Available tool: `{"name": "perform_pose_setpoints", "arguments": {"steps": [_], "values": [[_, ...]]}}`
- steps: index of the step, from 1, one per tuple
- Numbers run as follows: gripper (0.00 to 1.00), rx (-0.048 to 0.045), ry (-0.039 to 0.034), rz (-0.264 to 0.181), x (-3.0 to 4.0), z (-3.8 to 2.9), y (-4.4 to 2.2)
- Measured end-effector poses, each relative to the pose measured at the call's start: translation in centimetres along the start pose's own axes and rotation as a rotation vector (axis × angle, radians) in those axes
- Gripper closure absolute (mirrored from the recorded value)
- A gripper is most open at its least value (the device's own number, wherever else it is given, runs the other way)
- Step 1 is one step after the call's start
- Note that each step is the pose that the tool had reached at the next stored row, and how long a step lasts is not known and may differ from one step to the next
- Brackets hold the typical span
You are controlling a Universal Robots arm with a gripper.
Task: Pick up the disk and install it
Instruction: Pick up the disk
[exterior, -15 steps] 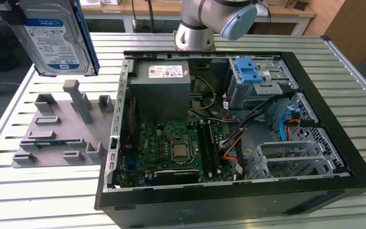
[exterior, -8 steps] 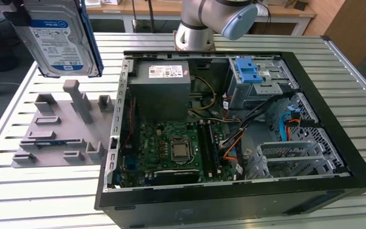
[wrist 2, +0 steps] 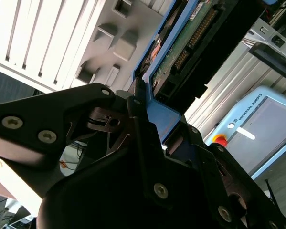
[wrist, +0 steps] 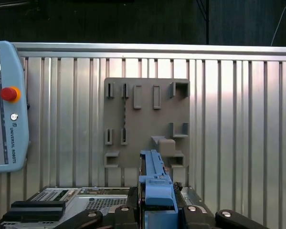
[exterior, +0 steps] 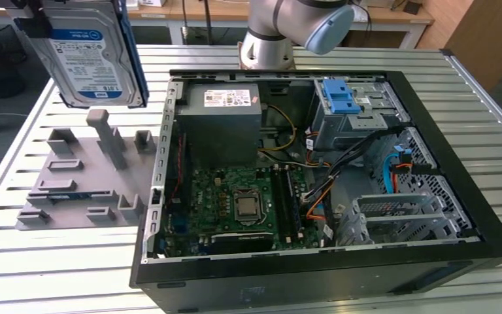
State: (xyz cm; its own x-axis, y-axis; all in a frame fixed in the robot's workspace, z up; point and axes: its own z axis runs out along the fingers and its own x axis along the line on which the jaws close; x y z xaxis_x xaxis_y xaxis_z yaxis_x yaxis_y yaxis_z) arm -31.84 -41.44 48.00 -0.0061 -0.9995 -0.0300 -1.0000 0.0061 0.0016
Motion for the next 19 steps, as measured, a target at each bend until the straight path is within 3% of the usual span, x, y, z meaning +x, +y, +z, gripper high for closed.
{"name": "perform_pose_setpoints", "arguments": {"steps": [19], "values": [[0.64,-0.0067,-0.0001,0.000,0.49,-0.01,-3.33]]}}
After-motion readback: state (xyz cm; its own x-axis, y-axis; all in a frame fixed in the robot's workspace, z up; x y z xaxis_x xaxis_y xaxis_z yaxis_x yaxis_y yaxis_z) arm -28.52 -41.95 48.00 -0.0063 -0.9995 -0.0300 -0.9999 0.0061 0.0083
